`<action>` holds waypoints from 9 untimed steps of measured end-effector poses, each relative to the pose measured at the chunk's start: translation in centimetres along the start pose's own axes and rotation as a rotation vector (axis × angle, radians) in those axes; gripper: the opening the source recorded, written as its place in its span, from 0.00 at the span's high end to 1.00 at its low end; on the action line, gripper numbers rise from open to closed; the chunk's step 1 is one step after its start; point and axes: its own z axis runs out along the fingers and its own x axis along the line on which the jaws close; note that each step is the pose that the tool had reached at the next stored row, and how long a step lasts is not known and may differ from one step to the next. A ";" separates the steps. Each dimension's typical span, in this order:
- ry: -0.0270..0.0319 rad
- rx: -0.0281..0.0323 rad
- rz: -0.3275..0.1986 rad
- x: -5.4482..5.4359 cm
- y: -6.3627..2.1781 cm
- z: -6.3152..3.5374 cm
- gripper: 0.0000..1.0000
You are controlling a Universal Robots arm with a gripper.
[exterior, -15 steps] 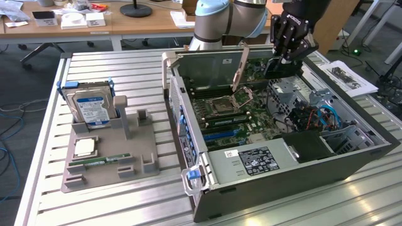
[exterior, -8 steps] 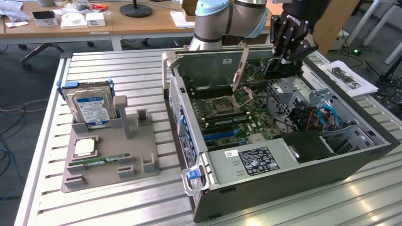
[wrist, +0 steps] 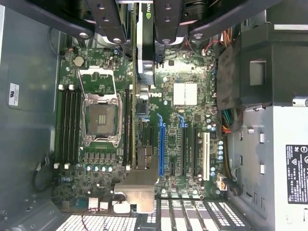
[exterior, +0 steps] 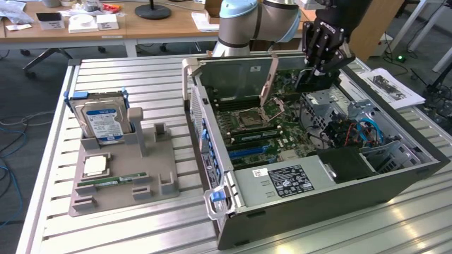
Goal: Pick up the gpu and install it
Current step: 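Insert the gpu into the slot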
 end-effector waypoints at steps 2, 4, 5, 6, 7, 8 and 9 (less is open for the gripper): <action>0.0000 0.0001 0.000 0.0 0.03 0.29 0.73; 0.0001 0.0001 0.000 0.0 0.05 0.56 0.73; 0.0002 0.0002 0.000 0.0 0.05 0.66 0.73; 0.0003 0.0001 0.000 0.0 0.05 0.72 0.73; 0.0004 0.0000 0.000 0.0 0.06 0.73 0.73; 0.0005 0.0001 0.000 0.0 0.06 0.73 0.73; 0.0002 0.0001 0.000 0.0 0.06 0.75 0.73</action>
